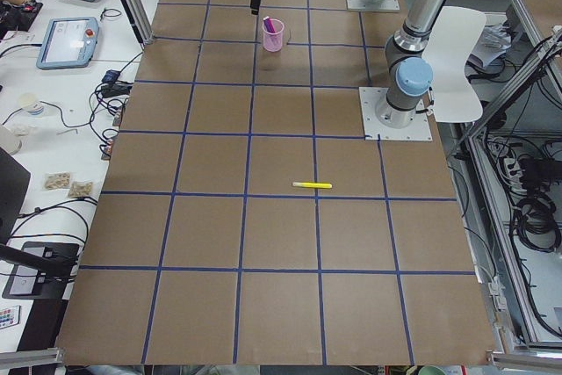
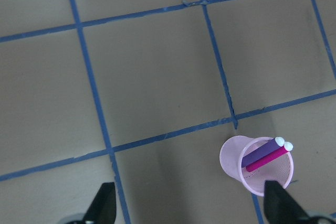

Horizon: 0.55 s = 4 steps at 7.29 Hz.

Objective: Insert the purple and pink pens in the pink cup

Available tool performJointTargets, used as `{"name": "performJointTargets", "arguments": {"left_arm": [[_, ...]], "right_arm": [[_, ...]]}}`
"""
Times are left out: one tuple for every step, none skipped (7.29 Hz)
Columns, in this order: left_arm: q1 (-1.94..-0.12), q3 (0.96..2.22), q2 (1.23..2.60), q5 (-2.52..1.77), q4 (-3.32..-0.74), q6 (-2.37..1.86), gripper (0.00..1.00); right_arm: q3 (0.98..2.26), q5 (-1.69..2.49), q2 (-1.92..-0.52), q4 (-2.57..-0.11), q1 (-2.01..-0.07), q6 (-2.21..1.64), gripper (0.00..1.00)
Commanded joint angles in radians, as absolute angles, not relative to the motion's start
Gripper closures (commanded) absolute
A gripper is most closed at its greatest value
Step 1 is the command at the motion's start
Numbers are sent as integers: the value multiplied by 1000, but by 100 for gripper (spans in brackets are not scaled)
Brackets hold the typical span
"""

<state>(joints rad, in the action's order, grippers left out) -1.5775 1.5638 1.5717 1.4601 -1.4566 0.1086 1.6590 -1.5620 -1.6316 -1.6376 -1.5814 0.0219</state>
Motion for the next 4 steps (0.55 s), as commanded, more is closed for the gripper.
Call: {"name": "performJointTargets", "arguments": {"left_arm": [[-1575, 1473, 1574, 1514, -1622, 75, 0], [-1575, 1470, 1574, 1573, -1658, 75, 0], [-1577, 1489, 1586, 1619, -1658, 75, 0], [-1578, 1506, 1589, 1615, -1651, 74, 0]], "right_arm": [[1660, -1562, -1632, -1638, -1578, 21, 0], [1661, -1563, -1631, -1638, -1582, 23, 0], [1661, -1565, -1629, -1640, -1578, 21, 0], [1661, -1568, -1629, -1637, -1578, 21, 0]]}}
